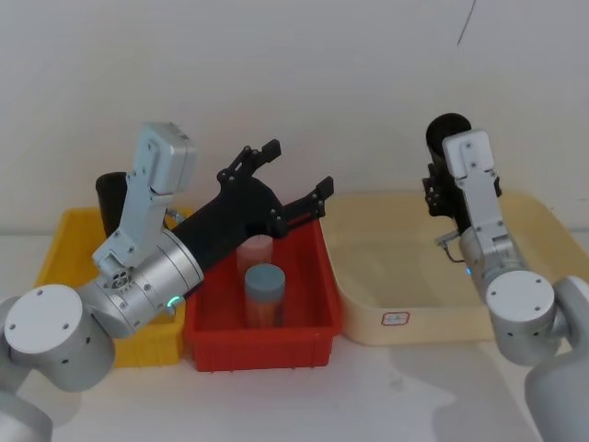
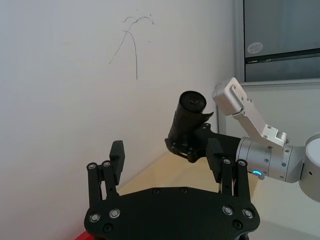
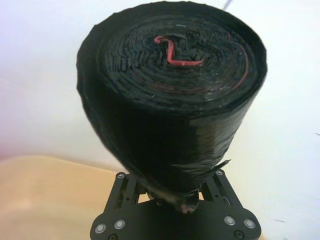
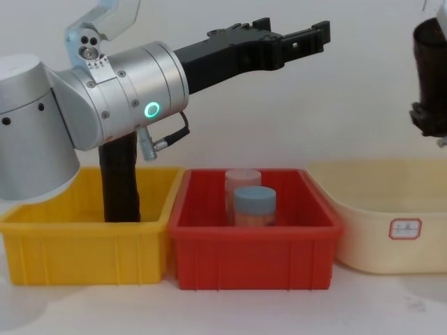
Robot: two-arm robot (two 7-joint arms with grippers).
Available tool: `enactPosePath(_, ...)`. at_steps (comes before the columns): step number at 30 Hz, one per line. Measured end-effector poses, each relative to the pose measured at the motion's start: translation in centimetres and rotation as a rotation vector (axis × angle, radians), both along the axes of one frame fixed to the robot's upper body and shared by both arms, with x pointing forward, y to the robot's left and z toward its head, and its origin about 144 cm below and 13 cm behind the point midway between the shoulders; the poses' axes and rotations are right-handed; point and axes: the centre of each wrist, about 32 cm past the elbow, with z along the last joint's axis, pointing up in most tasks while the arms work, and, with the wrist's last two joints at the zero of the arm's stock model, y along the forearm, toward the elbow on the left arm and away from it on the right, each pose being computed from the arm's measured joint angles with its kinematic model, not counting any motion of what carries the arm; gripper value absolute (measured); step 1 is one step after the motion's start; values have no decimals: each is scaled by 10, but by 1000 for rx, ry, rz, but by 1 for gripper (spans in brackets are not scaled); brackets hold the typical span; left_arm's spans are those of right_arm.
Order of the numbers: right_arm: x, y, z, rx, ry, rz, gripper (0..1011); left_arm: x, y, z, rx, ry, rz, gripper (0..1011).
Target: Pick up the garbage bag with the one hand and transfer it to the other hand.
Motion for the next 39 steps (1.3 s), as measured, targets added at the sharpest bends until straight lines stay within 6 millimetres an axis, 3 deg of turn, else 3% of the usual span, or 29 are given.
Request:
enactPosePath(7,1,-14,-2,-48,13,-49,538,0,0,0,0,0,0,1000)
enactPosePath(12,-2,-21,-4,-81,19,-77,680,0,0,0,0,0,0,1000)
enactPosePath(14,-3,-23,-4,-92,19,-86,782,0,0,0,0,0,0,1000)
enactPosePath(23,-5,-27,-2,-115,21,-104,1001,0,0,0,0,0,0,1000)
enactPosePath(39,-3,-28,-6,-197,-10,-113,1001,0,0,0,0,0,0,1000)
